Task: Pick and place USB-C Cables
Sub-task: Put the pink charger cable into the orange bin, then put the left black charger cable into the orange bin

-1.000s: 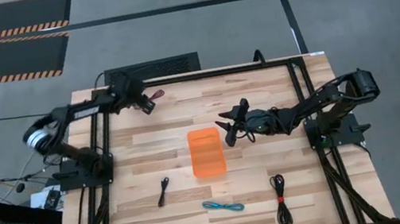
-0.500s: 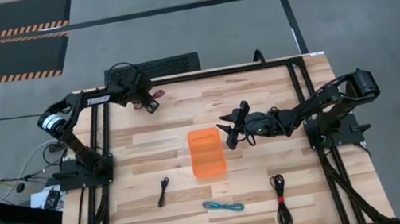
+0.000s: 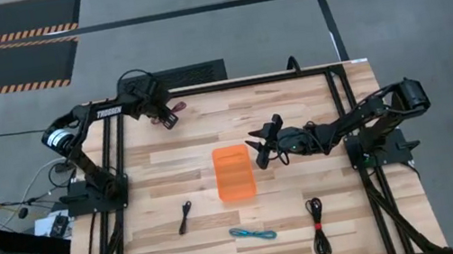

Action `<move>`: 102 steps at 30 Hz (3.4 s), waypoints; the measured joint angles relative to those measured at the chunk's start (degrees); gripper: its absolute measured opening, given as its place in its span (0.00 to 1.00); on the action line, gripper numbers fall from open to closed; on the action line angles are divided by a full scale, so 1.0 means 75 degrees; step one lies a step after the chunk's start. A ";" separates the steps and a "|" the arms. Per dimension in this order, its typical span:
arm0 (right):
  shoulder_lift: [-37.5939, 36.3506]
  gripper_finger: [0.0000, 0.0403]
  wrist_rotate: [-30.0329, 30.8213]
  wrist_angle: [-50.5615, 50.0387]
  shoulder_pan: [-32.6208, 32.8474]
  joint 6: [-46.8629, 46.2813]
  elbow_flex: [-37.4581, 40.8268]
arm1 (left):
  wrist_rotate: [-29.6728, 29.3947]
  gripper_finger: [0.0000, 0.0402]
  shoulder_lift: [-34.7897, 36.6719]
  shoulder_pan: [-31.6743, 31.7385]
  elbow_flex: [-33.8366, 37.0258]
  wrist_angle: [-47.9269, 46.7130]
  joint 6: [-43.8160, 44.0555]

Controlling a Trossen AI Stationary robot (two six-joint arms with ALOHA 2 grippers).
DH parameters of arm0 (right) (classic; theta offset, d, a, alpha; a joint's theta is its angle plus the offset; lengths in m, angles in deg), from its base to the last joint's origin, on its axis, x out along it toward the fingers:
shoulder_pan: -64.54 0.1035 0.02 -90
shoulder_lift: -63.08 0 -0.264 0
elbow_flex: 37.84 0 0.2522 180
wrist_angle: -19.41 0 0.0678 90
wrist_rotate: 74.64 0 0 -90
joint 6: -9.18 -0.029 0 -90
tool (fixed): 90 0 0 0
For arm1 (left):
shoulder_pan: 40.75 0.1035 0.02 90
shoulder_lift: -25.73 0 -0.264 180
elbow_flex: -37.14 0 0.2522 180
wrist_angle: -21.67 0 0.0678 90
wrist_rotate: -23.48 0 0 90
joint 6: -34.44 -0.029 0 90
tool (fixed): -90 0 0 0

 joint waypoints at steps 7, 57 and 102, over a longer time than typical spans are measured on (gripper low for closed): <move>0.0000 0.42 -0.0009 -0.0024 0.0003 0.0000 0.0000 | 0.0185 0.32 0.0000 0.0003 0.0055 -0.0086 -0.0053; -0.1432 0.29 0.2270 -0.1807 0.0487 -0.0918 -0.0003 | 0.1472 0.04 0.1531 -0.6835 0.1706 0.6121 -0.0130; -0.1408 0.29 0.2212 -0.2052 0.0759 -0.1114 0.0003 | -0.1413 0.37 0.2902 -1.0646 0.0854 -0.2228 0.6778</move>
